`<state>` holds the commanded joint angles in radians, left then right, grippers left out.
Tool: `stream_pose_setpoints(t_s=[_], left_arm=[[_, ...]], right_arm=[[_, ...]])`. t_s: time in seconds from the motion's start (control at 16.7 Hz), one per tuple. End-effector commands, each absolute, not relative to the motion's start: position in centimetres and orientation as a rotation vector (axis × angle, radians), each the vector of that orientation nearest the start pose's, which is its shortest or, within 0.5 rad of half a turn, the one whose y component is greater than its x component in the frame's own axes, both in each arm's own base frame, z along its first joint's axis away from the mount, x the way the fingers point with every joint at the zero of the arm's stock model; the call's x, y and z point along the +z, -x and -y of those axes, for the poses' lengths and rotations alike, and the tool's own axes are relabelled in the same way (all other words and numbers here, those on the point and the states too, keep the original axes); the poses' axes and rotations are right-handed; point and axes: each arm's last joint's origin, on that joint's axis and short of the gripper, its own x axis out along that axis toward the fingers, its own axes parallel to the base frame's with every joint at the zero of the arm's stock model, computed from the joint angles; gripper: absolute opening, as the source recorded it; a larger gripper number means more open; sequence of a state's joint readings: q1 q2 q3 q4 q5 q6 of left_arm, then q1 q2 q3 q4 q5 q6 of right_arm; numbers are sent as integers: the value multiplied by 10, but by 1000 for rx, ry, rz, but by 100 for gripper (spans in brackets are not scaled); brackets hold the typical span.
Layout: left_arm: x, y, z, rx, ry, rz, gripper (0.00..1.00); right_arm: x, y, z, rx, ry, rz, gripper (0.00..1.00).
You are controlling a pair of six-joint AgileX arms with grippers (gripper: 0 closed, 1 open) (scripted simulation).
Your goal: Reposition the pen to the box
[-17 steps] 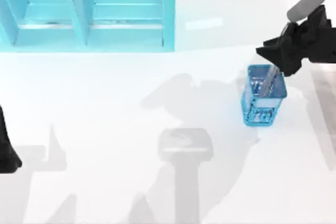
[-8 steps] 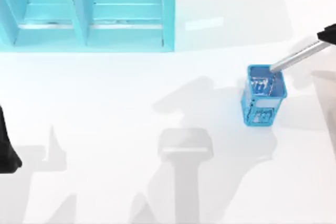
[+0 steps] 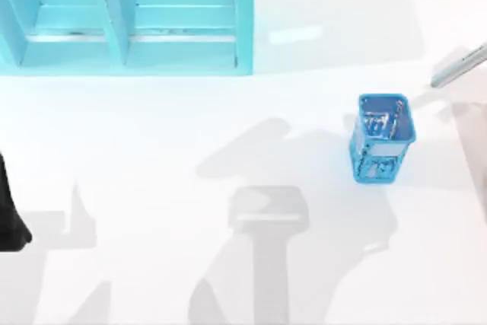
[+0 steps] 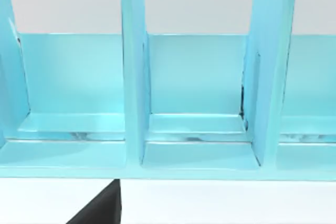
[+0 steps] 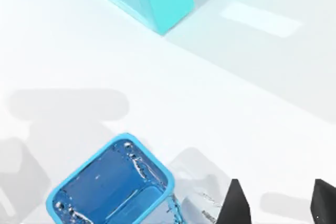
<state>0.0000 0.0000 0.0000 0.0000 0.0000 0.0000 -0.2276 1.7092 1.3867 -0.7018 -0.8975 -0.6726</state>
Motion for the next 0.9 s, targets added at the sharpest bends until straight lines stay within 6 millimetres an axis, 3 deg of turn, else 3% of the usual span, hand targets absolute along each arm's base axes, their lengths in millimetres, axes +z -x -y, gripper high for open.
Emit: stream_pose_setpoints(t_s=[0.3,0.66,0.9], left_arm=[[160,-106,1,0,0,0,100],[160,-106,1,0,0,0,100],[160,-106,1,0,0,0,100]], right_arm=[[286,-340,70,733,89,-694,0],[332,-282,99,331,206,-952,0],[351,-250,104,187,235,-1039,0]])
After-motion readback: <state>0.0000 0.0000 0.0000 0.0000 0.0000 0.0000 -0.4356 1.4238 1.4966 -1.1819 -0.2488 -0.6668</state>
